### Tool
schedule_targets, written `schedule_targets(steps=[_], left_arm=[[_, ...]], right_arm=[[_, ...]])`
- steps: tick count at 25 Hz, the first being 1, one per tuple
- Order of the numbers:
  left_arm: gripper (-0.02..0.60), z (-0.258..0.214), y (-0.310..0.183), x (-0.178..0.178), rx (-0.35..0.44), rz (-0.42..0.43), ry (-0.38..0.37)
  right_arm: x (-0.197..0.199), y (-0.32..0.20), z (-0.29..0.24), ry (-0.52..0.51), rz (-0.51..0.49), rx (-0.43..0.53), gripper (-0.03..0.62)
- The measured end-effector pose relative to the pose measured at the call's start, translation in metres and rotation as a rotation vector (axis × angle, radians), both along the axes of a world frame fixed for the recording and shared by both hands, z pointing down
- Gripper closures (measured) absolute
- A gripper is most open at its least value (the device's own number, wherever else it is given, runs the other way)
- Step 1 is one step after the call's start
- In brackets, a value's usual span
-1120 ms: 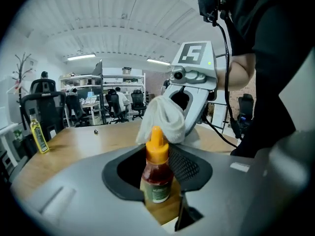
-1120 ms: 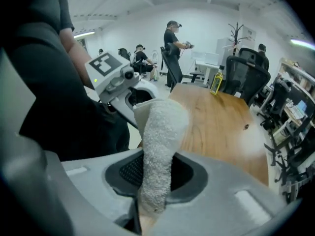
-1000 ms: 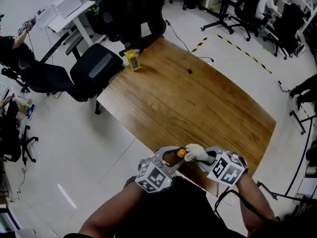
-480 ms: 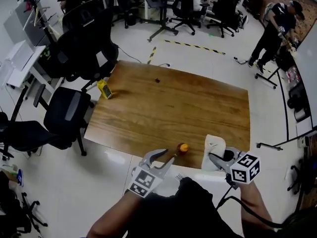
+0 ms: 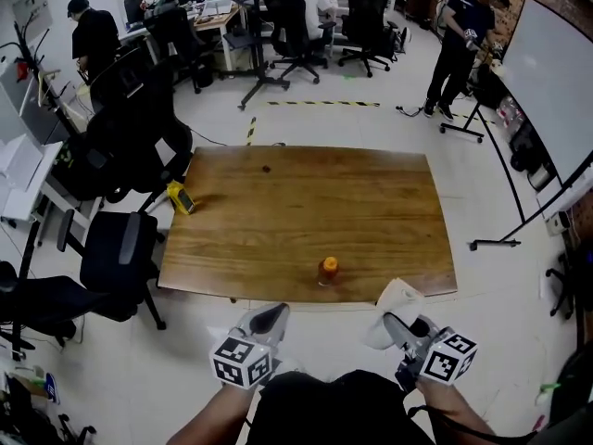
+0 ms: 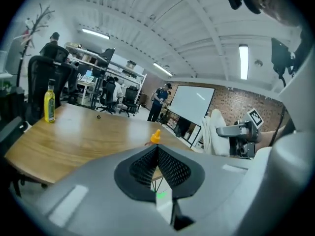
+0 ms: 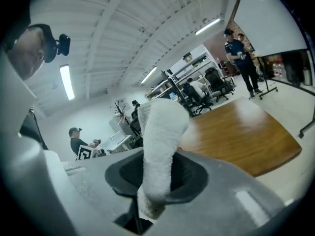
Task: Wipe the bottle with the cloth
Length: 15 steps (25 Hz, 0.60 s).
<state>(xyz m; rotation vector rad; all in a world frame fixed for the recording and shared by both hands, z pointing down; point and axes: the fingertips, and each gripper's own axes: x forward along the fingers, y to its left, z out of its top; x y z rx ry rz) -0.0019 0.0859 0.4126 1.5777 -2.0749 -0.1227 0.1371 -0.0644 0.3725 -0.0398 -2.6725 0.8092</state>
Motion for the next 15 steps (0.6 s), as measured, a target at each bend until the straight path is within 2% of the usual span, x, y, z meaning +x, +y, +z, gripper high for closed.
schedule_targets(steps=[4, 8, 11, 15], left_arm=[[0.565, -0.019, 0.006, 0.019, 0.022, -0.02, -0.053], [0.565, -0.028, 0.012, 0.052, 0.062, -0.061, 0.014], [0.565, -0.032, 0.019, 0.075, 0.061, -0.09, 0.002], [0.565, -0.038, 0.018, 0.084, 0.084, -0.105, 0.013]], right_arm=[[0.025, 0.006, -0.001, -0.004, 0.001, -0.016, 0.519], [0.051, 0.021, -0.004, -0.009, -0.063, 0.026, 0.519], [0.067, 0.032, 0.002, -0.025, -0.109, 0.04, 0.519], [0.071, 0.043, 0.013, -0.046, -0.131, 0.028, 0.519]])
